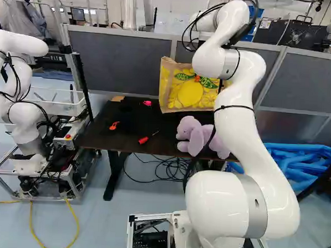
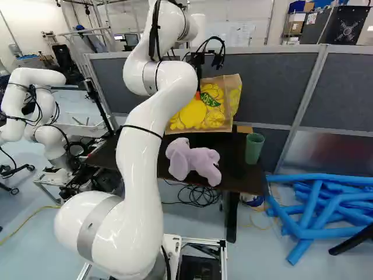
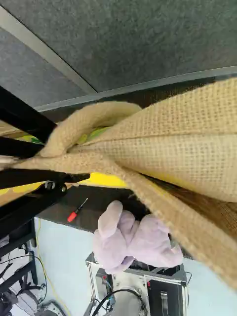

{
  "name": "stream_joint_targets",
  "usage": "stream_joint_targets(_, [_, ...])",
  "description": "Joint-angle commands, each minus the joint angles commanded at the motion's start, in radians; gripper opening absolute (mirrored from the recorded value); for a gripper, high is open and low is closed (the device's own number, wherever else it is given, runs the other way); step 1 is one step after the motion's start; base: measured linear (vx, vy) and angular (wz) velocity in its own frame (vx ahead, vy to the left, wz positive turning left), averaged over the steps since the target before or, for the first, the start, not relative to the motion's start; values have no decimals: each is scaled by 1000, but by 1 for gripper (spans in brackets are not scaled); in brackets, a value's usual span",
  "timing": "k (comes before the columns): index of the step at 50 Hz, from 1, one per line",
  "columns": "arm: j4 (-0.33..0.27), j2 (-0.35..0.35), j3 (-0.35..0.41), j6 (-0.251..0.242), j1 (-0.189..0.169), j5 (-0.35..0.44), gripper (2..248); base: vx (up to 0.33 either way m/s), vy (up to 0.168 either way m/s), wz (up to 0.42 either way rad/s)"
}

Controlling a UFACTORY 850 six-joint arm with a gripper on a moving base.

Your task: Pick up the bag on the ground and place it on the table

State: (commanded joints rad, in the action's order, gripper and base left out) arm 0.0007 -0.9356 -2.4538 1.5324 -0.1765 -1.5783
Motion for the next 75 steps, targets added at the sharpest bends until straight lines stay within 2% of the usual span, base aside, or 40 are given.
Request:
stream_joint_targets(21, [-19, -19, 2, 2, 0, 16, 22, 0, 0, 0])
stream_joint_targets(41, [-24, -81, -33, 2, 2, 67, 22, 0, 0, 0])
stream_joint_targets(75, [-24, -169, -63, 2, 3, 71, 22, 0, 0, 0])
